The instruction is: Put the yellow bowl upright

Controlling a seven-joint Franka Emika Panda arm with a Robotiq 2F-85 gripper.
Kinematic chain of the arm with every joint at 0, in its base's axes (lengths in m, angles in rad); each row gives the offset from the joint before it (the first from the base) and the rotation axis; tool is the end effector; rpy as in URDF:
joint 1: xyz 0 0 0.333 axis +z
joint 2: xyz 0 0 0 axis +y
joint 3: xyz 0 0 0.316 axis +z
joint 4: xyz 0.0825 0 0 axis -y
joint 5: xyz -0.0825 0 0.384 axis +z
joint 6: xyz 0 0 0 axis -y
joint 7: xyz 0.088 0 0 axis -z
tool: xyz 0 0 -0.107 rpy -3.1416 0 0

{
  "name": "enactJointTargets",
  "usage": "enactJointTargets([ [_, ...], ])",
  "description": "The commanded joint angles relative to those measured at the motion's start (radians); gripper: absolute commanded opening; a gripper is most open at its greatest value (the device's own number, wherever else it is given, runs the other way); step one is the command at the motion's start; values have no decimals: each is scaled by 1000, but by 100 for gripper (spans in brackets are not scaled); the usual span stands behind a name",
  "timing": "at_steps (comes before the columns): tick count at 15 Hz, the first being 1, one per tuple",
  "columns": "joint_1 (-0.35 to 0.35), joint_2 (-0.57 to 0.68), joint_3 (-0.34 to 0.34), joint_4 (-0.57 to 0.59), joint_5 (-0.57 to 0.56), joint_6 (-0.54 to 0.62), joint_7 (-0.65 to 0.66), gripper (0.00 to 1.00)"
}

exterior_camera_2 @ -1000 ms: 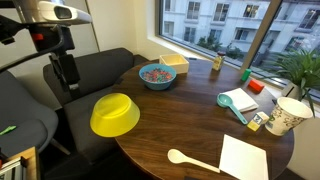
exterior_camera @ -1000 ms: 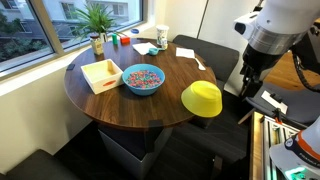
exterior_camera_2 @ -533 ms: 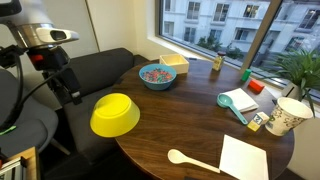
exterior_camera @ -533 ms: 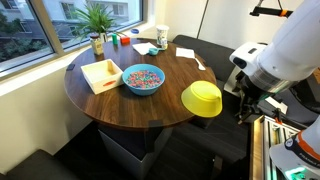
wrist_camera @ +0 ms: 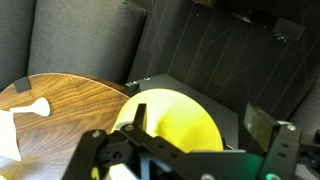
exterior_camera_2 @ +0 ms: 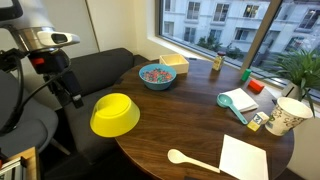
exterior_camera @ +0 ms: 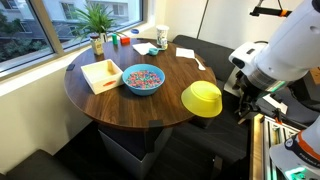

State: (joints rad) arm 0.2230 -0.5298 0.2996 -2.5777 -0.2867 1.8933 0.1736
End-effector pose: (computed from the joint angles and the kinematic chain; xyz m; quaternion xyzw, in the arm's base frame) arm 0.3259 0.1626 0.4227 0.9540 0.1999 -0.0194 0.2226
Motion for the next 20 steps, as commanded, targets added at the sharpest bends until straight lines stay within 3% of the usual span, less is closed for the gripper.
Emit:
enactJointTargets([
  [1, -3, -5, 3, -49, -62, 18, -9, 100],
  [11, 16, -9, 53, -126, -194, 195, 33, 100],
  [15, 21, 4, 68, -138, -201, 220, 31, 100],
  [18, 18, 14, 107, -147, -280, 237, 32, 100],
  [19, 25, 11, 77, -127, -227, 204, 13, 100],
  [20, 27, 13, 85, -128, -246, 204, 15, 100],
])
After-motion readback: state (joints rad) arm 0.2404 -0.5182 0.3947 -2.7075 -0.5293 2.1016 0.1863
